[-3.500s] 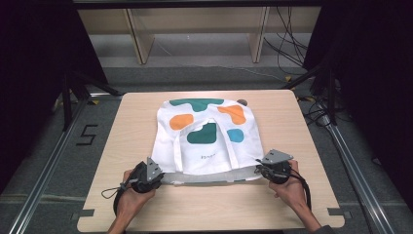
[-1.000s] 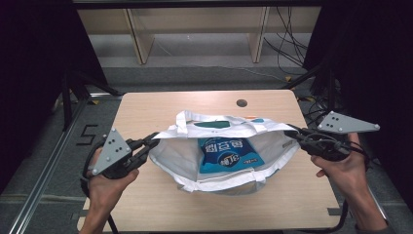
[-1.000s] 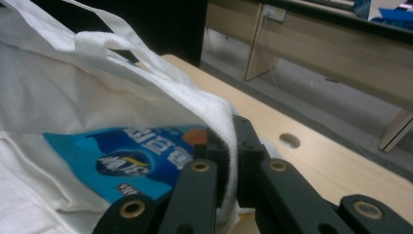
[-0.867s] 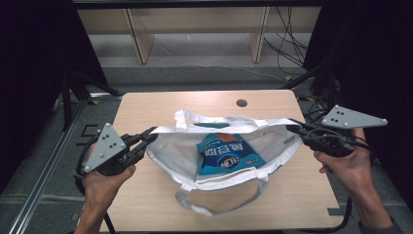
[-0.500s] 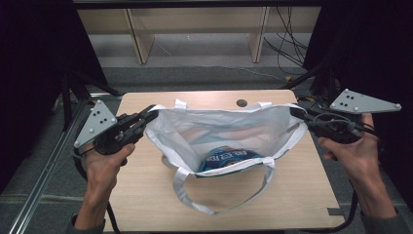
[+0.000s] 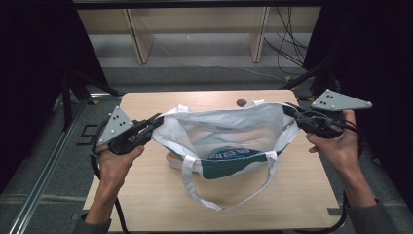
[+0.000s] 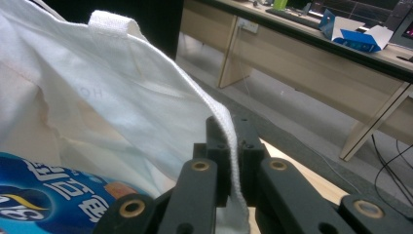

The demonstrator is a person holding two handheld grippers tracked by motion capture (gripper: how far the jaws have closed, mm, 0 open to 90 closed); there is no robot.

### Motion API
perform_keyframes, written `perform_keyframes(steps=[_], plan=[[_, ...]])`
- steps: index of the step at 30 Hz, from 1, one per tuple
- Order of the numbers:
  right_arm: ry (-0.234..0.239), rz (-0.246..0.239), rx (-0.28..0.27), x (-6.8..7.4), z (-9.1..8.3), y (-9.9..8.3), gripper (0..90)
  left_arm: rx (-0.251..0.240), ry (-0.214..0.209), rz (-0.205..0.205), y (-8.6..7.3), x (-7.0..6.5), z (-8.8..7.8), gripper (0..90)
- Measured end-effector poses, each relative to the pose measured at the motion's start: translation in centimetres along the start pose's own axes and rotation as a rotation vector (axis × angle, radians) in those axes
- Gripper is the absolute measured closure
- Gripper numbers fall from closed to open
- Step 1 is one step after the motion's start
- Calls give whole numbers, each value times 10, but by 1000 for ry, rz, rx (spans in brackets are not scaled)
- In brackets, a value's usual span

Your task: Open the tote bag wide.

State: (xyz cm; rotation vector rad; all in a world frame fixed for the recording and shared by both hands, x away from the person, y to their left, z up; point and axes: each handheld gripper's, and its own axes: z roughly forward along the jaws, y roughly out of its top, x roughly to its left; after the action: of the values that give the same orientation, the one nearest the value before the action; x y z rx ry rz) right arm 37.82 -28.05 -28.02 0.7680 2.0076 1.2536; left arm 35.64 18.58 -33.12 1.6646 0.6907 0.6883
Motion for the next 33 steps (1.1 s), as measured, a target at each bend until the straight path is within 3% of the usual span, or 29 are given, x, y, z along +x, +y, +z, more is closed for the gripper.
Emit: perform_keyframes(steps=[1,3,4,7,9,15,18,21,23,24,26,27,29,33], plan=[[5,4,24,2,1,0,883,17,-6,-8,-7,0,2,871],[3,1,23,6,6,-2,883,33,-8,-19,-16,0,4,871],[1,-6,35,8,9,-4,883,48,-16,-8,-25,3,10,870],[-16,-31,67,11,18,-11,883,68,-8,-10,-32,6,18,869],[-5,-9,77,7,22,-16,883,65,-13,-26,-33,9,22,870],[-32,8,84,-1,34,-20,883,85,10,-10,-35,11,39,869],[-34,8,105,-5,41,-23,883,97,8,-32,-42,15,49,866],[-44,25,104,-8,52,-31,882,133,10,-22,-54,18,57,862],[-49,34,132,-7,63,-37,882,184,5,-30,-70,18,66,858],[-47,32,150,-7,66,-39,882,184,5,-30,-70,18,66,855],[-41,47,160,-7,75,-44,882,223,-8,-58,-84,18,75,853],[-39,50,164,-7,78,-46,882,223,-8,-58,-84,18,75,852],[-37,52,169,-7,84,-49,880,243,-18,-95,-94,16,82,850],[-43,64,168,-5,89,-50,857,257,-22,-103,-97,15,85,848]])
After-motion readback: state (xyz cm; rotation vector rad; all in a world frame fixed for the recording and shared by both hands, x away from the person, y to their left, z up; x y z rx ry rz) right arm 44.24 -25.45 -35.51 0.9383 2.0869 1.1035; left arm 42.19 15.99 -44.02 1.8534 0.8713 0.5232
